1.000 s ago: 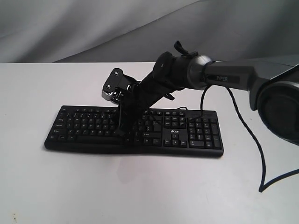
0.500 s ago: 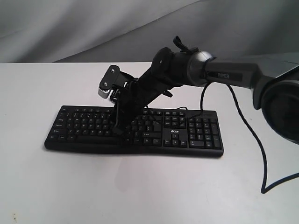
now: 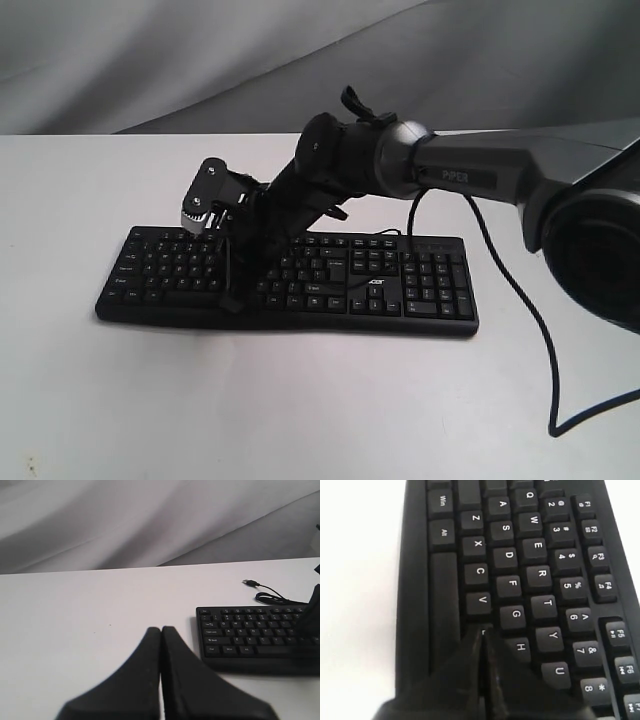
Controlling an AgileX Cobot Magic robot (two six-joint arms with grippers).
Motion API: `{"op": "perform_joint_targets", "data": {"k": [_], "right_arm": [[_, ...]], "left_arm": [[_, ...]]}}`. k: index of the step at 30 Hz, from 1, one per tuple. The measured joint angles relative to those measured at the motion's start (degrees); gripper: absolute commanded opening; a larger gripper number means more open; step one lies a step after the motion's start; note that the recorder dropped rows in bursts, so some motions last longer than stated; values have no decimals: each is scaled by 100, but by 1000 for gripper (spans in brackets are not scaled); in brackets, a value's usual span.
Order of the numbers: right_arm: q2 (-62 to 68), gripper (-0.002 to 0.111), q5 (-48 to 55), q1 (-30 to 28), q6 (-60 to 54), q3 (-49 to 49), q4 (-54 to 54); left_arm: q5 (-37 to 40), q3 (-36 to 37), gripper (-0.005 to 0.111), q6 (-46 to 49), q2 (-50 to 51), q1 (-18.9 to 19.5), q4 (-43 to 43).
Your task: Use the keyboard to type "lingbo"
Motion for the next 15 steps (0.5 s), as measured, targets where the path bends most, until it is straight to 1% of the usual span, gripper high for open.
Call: {"op": "perform_joint_targets", "data": {"k": [15], "right_arm": [[58,0,0,8,68,0,-170]], "left_arm": [[0,0,1,0,0,0,0]]}}
